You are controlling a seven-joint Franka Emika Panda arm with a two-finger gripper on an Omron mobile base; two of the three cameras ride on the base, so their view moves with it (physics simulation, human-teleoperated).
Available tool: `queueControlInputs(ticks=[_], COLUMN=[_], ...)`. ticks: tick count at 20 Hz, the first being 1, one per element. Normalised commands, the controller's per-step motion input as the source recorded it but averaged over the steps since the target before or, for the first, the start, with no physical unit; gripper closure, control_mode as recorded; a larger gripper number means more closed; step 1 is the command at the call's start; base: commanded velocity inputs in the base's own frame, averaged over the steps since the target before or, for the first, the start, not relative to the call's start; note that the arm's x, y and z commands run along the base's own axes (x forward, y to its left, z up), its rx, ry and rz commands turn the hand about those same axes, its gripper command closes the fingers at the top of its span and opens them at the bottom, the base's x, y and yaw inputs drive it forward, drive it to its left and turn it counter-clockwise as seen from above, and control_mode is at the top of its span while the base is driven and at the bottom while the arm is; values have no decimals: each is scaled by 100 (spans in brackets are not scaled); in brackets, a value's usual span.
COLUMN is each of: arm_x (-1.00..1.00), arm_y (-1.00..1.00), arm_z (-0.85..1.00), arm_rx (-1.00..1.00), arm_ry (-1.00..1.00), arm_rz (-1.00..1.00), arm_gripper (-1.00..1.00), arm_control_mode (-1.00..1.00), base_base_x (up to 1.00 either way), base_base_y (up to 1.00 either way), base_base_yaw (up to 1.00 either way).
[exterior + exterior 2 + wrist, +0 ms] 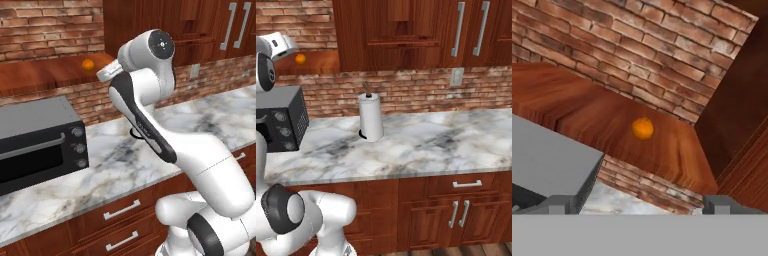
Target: Pick the tangerines from the cabinet and place them in one bowl. Pick the lime from the sink and place it in the other bowl.
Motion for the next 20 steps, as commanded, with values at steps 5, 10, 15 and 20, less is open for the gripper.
queueControlInputs(ticks=[5,10,15,20], arm_x=[77,69,58,25], arm_y=[42,36,8,0], arm_z=[0,0,-2,-6], arm_rx=[0,0,0,0], arm_ry=[13,14,11,1], arm_rz=[-5,-6,-3,0], arm_gripper=[-100,-100,-100,-100], arm_control_mode=[-100,-100,-100,-100], base_base_x=[0,0,0,0], base_base_y=[0,0,0,0], base_base_yaw=[0,0,0,0])
